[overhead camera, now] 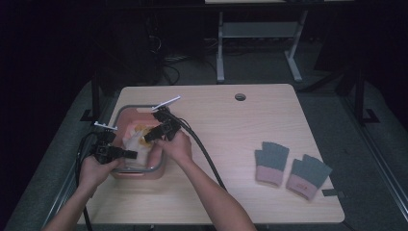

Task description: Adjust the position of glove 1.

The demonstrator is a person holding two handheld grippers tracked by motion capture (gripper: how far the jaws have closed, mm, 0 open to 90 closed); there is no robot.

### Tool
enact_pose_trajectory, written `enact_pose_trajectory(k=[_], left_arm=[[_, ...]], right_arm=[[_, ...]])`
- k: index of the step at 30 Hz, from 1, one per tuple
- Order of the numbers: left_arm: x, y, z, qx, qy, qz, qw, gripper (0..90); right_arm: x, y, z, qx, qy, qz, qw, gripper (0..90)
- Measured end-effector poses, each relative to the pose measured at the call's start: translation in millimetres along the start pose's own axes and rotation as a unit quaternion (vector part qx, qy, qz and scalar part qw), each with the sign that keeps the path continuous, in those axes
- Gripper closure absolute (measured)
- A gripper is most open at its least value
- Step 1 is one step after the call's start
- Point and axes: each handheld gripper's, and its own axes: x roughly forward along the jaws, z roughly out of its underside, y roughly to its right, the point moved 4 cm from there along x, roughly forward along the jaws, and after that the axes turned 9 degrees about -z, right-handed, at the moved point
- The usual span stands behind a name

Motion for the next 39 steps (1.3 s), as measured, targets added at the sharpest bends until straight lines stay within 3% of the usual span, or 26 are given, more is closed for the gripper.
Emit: enact_pose_trajectory(k=[7,12,14,16,17,22,23,28,31,39], left_arm=[[-9.1,-0.7,-4.0,-0.006,0.018,-0.002,0.9998,52.7],[-22.2,-1.6,-11.4,-0.009,0.042,-0.011,0.9990,52.6],[-24.5,-0.8,-13.4,-0.006,0.051,-0.017,0.9986,56.5],[-21.3,-0.2,-12.8,0.007,0.034,-0.017,0.9993,62.9],[-17.6,1.0,-12.4,0.002,0.029,-0.019,0.9994,63.9],[-5.6,1.1,-9.6,0.002,-0.004,-0.031,0.9995,64.5],[-3.6,-0.4,-8.6,0.011,-0.017,-0.038,0.9991,64.6],[-0.8,-3.4,-7.8,0.003,-0.028,-0.034,0.9990,64.5],[-2.3,-3.6,-8.4,-0.001,-0.021,-0.028,0.9994,64.1],[-18.2,5.3,-16.9,0.003,0.024,-0.012,0.9996,61.0]], right_arm=[[-5.0,-0.7,0.4,-0.002,0.002,-0.005,1.0000,64.4],[-6.1,-1.6,0.7,-0.005,0.005,-0.009,0.9999,64.2],[-7.4,-1.9,0.6,-0.006,0.007,-0.010,0.9999,64.2],[-9.2,-2.2,0.2,-0.005,0.009,-0.010,0.9999,64.2],[-10.0,-2.4,0.0,-0.006,0.010,-0.011,0.9999,64.2],[-14.9,-3.3,0.8,-0.008,0.015,-0.014,0.9998,64.2],[-15.9,-3.3,1.0,-0.008,0.015,-0.014,0.9998,64.2],[-20.9,-1.9,1.6,-0.007,0.025,-0.017,0.9995,63.6],[-24.9,-1.1,1.9,-0.005,0.027,-0.017,0.9995,63.4],[-35.4,-4.5,2.4,-0.012,0.036,-0.021,0.9991,62.2]])
